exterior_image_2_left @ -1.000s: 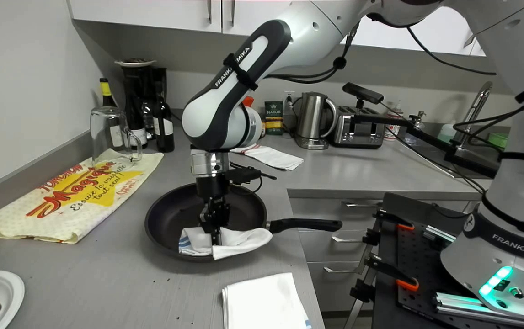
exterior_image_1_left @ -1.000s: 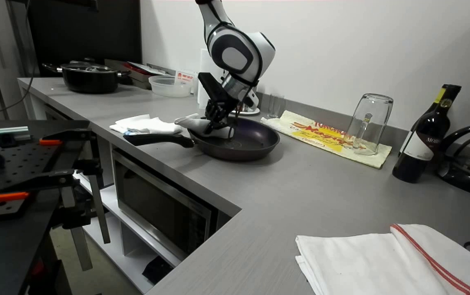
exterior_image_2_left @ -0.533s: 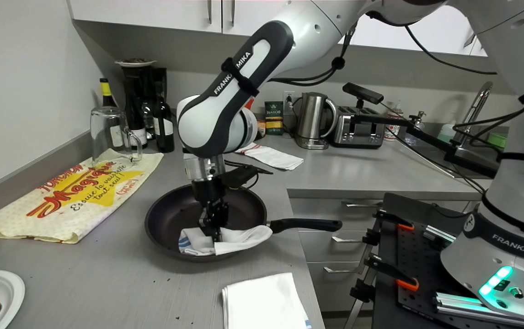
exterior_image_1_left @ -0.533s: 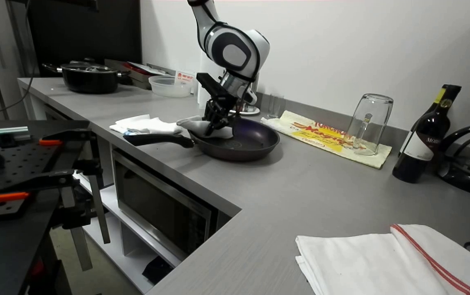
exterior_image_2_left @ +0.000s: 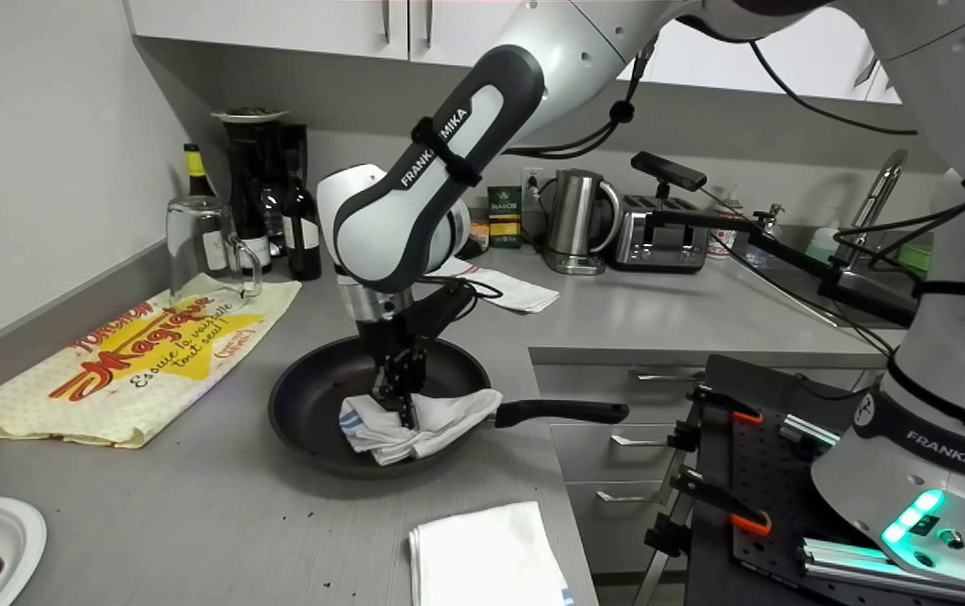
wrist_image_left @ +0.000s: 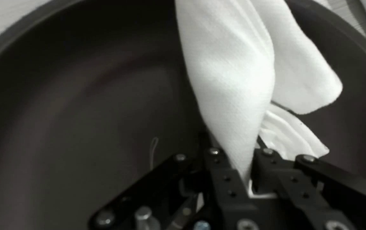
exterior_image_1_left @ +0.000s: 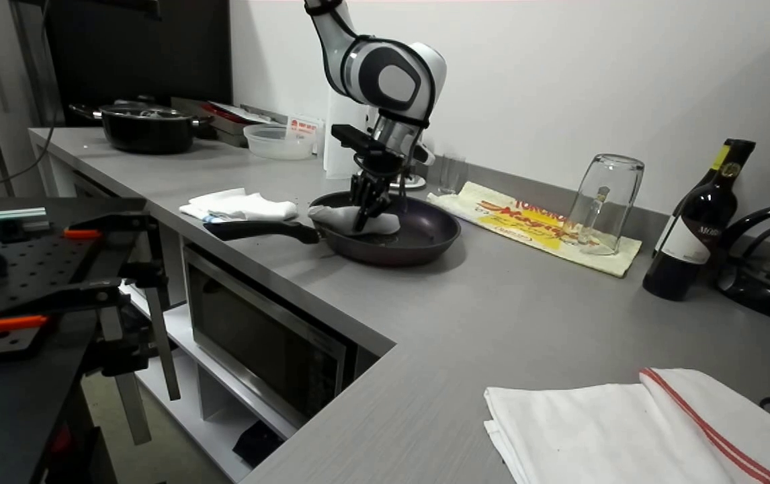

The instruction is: Wipe the black pan with the white and blue towel on the left

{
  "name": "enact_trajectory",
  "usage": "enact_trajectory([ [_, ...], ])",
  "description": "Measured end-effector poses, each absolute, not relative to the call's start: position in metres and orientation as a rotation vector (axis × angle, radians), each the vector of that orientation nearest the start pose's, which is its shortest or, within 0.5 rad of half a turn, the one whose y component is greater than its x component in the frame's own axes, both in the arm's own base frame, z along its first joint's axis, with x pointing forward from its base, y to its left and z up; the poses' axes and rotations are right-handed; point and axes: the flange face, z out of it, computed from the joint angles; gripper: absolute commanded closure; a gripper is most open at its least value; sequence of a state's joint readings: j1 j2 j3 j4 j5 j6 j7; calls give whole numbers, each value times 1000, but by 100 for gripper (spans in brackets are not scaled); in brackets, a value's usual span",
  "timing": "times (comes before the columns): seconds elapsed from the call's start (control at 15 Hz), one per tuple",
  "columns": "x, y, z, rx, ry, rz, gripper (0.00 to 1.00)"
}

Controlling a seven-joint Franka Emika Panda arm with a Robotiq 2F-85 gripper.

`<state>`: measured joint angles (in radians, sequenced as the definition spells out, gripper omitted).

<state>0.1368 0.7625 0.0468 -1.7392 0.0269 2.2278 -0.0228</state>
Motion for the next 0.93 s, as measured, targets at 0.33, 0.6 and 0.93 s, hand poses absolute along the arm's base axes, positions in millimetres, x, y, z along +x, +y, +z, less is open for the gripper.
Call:
enact_trajectory([
  [0.33,639,69,124,-3237,-213,384,96],
  [0.6,651,39,125,-3357,-151,354,96],
  [0.93,660,31,128,-3527,-118,288,96],
])
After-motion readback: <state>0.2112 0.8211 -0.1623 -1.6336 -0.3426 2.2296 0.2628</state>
